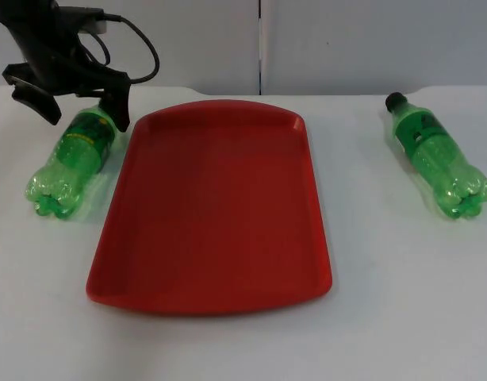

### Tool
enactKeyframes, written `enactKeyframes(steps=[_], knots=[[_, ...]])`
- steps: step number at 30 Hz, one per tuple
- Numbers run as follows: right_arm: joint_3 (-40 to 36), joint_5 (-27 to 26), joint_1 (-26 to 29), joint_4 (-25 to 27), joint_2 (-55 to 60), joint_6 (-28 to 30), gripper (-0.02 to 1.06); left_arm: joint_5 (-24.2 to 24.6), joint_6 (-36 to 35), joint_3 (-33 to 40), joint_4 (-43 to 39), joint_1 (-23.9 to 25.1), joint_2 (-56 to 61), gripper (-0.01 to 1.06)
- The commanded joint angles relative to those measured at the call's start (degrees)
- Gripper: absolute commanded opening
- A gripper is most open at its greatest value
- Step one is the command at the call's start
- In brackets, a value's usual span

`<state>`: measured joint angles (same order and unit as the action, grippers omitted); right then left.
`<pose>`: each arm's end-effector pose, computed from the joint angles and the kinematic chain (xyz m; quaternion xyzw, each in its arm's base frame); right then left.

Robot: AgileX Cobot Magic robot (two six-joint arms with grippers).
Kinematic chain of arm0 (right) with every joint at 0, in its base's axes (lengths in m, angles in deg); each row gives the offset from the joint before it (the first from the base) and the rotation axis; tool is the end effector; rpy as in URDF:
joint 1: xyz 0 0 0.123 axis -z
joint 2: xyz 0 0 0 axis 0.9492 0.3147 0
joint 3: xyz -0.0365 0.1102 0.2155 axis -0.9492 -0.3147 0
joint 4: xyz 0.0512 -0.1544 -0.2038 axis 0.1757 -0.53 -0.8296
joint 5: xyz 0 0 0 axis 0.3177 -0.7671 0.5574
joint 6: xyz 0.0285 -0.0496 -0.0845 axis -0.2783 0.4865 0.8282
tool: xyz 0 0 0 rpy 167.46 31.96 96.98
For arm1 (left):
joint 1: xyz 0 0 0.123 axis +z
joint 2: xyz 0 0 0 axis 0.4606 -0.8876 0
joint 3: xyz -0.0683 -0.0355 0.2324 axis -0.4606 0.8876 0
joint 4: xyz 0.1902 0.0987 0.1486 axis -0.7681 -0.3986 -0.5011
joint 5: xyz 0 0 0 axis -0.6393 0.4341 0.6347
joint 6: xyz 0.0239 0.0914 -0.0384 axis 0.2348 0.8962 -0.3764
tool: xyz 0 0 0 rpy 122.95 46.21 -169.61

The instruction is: Place the bottle upright on the tray.

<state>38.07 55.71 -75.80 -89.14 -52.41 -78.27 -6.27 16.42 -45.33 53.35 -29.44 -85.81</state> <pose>0.0513 -0.0003 0.2794 -0.0190 0.8553 0.0026 0.5178 0.5136 -0.0279 0.0933 0.1035 0.9832 -0.0386 0.1454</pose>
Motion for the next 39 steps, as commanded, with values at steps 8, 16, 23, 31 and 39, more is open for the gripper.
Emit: enactKeyframes(steps=[8, 16, 23, 31, 39], knots=[[-0.05, -0.27, 0.42, 0.52, -0.2, 0.56, 1.05, -0.89, 0.48, -0.55, 0.5, 0.11, -2.26, 1.05], [-0.05, -0.27, 0.42, 0.59, -0.2, 0.56, 1.05, -1.33, 0.63, -0.55, 0.39, 0.11, -3.85, 1.05], [-0.05, -0.27, 0.42, 0.81, -0.2, 0.56, 1.05, -1.43, 0.82, -0.55, 0.39, 0.11, -4.29, 1.05], [-0.05, -0.27, 0.42, 1.2, -0.2, 0.95, 1.05, -0.71, 1.13, -3.19, -1.33, 0.11, -4.09, 1.05], [-0.05, -0.27, 0.42, 1.2, -0.2, 0.95, 1.05, -1.08, 1.13, -3.2, -1.33, 0.11, -4.43, 1.05]])
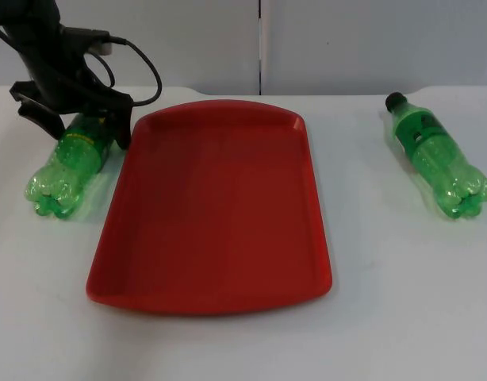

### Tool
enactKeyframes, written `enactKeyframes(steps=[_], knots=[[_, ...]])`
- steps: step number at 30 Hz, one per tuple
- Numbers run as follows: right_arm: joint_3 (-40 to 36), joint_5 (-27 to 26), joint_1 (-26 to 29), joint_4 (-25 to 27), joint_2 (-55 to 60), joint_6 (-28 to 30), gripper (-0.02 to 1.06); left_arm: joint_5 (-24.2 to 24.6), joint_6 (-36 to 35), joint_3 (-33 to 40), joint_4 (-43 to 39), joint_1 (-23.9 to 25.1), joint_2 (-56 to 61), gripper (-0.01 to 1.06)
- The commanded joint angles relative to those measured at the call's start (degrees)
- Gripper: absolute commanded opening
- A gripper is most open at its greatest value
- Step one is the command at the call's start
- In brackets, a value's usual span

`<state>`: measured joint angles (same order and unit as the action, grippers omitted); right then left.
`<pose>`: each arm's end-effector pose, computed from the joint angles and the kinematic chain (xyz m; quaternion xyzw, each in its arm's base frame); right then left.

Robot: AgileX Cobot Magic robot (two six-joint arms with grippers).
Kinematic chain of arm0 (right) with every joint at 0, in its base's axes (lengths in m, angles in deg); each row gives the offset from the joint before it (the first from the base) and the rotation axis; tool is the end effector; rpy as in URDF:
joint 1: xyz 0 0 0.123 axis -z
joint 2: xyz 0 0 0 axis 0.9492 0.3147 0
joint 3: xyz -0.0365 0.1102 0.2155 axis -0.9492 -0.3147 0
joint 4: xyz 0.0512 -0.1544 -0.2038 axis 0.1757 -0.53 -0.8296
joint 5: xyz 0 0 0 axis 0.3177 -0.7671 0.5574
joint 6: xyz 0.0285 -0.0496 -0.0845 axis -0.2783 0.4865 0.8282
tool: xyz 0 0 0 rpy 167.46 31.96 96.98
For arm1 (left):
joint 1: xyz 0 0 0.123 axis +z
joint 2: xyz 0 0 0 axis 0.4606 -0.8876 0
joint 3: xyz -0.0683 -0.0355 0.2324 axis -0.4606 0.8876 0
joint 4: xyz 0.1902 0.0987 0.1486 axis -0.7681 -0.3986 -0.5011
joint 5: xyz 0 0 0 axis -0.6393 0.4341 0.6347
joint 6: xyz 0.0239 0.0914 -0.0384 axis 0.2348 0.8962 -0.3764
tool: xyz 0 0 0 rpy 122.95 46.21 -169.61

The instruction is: Place the bottle upright on the tray.

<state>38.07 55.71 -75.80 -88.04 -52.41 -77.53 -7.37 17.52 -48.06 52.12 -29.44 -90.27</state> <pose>0.0512 0.0014 0.2794 -0.0251 0.8553 0.0088 0.5175 0.5183 -0.0260 0.0671 0.1155 0.9831 -0.0272 0.1394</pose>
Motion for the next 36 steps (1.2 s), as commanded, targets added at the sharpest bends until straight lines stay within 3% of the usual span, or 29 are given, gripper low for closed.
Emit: enactKeyframes(steps=[1, 30, 34, 36], knots=[[-0.05, -0.27, 0.42, 0.1, -0.2, 0.21, 1.05, -0.11, 0.03, -0.47, -0.11, 0.11, 0.03, 1.05], [-0.05, -0.27, 0.42, 0.1, -0.2, 0.21, 1.05, -1.76, 0.53, -0.47, 1.63, 0.11, -2.02, 1.04], [-0.05, -0.27, 0.42, 0.1, -0.2, 0.21, 1.05, -1.76, 0.77, -0.47, 1.63, 0.11, -2.02, 0.98], [-0.05, -0.27, 0.42, 0.1, -0.2, 0.21, 1.05, -1.76, 0.77, -0.47, 1.43, 0.11, -2.02, 0.85]])
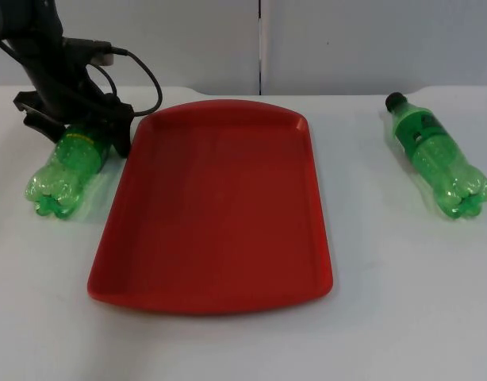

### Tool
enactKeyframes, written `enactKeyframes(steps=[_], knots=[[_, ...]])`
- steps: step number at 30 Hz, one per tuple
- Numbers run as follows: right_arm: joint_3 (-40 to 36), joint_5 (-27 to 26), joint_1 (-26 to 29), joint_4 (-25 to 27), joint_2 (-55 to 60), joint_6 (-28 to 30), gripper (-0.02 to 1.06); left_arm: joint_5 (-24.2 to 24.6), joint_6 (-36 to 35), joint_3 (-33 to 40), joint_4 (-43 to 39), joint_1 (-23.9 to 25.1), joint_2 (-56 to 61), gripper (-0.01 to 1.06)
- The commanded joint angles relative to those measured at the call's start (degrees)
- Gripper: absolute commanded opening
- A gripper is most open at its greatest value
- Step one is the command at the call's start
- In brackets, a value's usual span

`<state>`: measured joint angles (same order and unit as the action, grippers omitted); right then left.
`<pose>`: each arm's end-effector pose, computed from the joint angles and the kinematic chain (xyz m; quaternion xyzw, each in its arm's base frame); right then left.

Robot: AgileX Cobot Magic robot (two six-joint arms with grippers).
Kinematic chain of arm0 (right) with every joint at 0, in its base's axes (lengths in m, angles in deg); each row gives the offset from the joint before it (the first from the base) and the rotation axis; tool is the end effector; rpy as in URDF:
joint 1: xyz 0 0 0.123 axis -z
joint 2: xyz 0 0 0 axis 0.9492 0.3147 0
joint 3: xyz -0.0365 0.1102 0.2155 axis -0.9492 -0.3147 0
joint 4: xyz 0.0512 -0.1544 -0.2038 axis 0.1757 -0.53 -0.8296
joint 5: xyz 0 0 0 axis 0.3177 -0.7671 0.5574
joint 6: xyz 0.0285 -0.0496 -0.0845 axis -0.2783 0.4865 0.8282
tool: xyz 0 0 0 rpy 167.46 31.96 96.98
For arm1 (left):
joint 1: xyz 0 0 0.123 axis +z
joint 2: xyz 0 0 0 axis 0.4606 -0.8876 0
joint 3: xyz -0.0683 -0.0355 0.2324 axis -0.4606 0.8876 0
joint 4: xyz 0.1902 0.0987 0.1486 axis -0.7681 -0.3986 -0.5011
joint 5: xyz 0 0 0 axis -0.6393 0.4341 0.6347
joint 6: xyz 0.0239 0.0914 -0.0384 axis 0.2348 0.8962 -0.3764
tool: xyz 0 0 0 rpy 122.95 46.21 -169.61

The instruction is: Place the bottle upright on the tray.

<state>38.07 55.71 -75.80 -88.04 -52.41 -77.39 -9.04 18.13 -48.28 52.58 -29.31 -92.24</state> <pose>0.0512 0.0014 0.2794 -0.0261 0.8552 0.0082 0.5175 0.5195 -0.0255 0.0512 0.1169 0.9829 -0.0297 0.1392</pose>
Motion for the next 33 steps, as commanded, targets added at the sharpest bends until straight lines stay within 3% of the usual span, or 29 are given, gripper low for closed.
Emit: enactKeyframes(steps=[1, 4, 5, 7, 8, 9, 23, 30, 33], knots=[[-0.05, -0.27, 0.42, 0.1, -0.2, 0.07, 1.05, -0.09, 0.16, -0.25, 0.97, -0.02, -0.05, 0.78], [-0.05, -0.27, 0.42, 0.2, -0.2, 0.05, 1.05, -0.35, 0.16, -0.25, 0.97, -0.02, -0.05, 0.65], [-0.05, -0.27, 0.42, 0.2, -0.2, 0.05, 1.05, -0.46, 0.16, -0.25, 0.97, -0.02, -0.05, 0.53], [-0.05, -0.27, 0.42, 0.2, -0.2, 0.05, 1.05, -1.1, -0.14, -0.25, 0.83, -0.02, -0.05, 0.19], [-0.05, -0.27, 0.42, 0.2, -0.2, 0.05, 1.05, -1.1, -0.14, -0.25, 0.83, -0.02, -0.05, 0.19], [-0.05, -0.27, 0.42, 0.2, -0.2, 0.05, 1.05, -1.1, -0.11, -0.25, 0.83, -0.02, -0.05, 0.01], [-0.05, -0.27, 0.42, 0.2, -0.2, 0.05, 1.05, 2.92, -0.55, -0.47, 2.38, -0.02, 7.97, 0.0], [-0.05, -0.27, 0.42, 0.2, -0.2, 0.05, 1.05, 0.32, 1.94, -0.47, 15.87, 0.22, 19.65, 0.0], [-0.05, -0.27, 0.42, 0.2, -0.2, 0.05, 1.05, -1.15, 2.05, -0.47, 17.82, 0.22, 22.48, 0.0]])
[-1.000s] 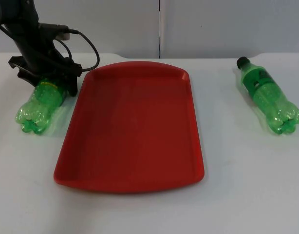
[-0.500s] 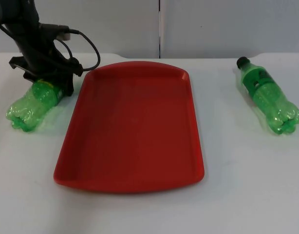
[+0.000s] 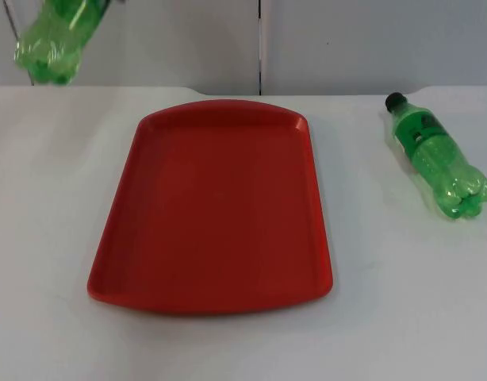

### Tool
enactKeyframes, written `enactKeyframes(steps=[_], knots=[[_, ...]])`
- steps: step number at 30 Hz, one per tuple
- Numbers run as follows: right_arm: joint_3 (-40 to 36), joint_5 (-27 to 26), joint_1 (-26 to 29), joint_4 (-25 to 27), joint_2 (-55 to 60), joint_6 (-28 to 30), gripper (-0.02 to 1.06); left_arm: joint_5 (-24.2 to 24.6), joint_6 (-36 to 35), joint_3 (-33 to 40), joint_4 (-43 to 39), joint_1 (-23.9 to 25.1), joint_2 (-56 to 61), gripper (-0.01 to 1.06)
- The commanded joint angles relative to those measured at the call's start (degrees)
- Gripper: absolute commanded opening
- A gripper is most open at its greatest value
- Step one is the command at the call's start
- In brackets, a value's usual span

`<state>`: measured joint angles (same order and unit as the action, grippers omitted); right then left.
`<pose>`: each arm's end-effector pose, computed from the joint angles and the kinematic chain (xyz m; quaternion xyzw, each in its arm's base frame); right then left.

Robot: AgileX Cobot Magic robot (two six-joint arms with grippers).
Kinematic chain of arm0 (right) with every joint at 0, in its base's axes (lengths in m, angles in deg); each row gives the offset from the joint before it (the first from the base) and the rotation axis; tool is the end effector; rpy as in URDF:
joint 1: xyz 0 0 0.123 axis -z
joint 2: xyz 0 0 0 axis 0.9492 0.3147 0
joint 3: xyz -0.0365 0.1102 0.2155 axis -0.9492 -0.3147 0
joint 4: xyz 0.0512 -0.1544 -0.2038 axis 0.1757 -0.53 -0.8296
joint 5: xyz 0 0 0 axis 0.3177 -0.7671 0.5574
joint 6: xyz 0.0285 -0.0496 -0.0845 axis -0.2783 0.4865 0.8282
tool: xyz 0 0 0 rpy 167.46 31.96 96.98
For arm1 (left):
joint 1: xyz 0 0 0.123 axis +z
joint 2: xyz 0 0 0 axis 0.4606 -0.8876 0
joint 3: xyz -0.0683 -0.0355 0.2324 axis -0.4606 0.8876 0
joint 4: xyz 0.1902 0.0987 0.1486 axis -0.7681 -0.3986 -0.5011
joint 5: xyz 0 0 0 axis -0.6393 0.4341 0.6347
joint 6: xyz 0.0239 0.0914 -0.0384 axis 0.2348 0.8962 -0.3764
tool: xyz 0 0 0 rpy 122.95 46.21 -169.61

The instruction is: Place the bottle upright on the tray.

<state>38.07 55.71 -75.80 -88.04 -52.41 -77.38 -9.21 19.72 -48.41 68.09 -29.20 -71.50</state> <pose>0.0512 0.0014 0.2794 -0.0262 0.8552 0.0081 0.5175 0.5102 -0.0475 0.2463 0.1033 0.9286 -0.1404 0.3277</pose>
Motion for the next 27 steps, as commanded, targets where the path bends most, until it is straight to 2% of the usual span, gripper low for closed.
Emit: enactKeyframes(steps=[1, 5, 9, 15, 19, 20, 24, 25, 27], knots=[[-0.05, -0.27, 0.42, 0.2, -0.2, 0.04, 1.05, -1.61, 0.57, -0.34, 3.51, 0.11, 3.0, 0.0], [-0.05, -0.27, 0.42, 0.2, -0.2, 0.04, 1.05, -4.4, 1.45, -0.34, 8.86, 0.11, 5.85, 0.0], [-0.05, -0.27, 0.42, 0.2, -0.2, 0.04, 1.05, -7.34, 5.85, -0.2, 16.43, -0.01, 8.55, 0.0], [-0.05, -0.27, 0.42, 0.2, -0.2, 0.04, 1.05, -10.21, 7.46, -0.2, 17.55, -1.27, 10.1, 0.0], [-0.05, -0.27, 0.42, 0.2, -0.2, 0.04, 1.05, -16.53, 8.0, -0.2, 19.06, -3.59, 10.42, 0.0], [-0.05, -0.27, 0.42, 0.2, -0.2, 0.04, 1.05, -16.53, 8.0, -0.2, 19.06, -3.59, 10.42, 0.0], [-0.05, -0.27, 0.42, 0.2, -0.2, 0.04, 1.05, -23.97, 8.4, 0.03, 19.03, -7.28, 10.42, 0.0], [-0.05, -0.27, 0.42, 0.2, -0.2, 0.04, 1.05, -23.97, 8.4, 0.03, 19.03, -7.28, 10.42, 0.0], [-0.05, -0.27, 0.42, 0.2, -0.2, 0.04, 1.05, -28.81, 8.28, 1.38, 19.3, -9.21, 10.64, 0.0]])
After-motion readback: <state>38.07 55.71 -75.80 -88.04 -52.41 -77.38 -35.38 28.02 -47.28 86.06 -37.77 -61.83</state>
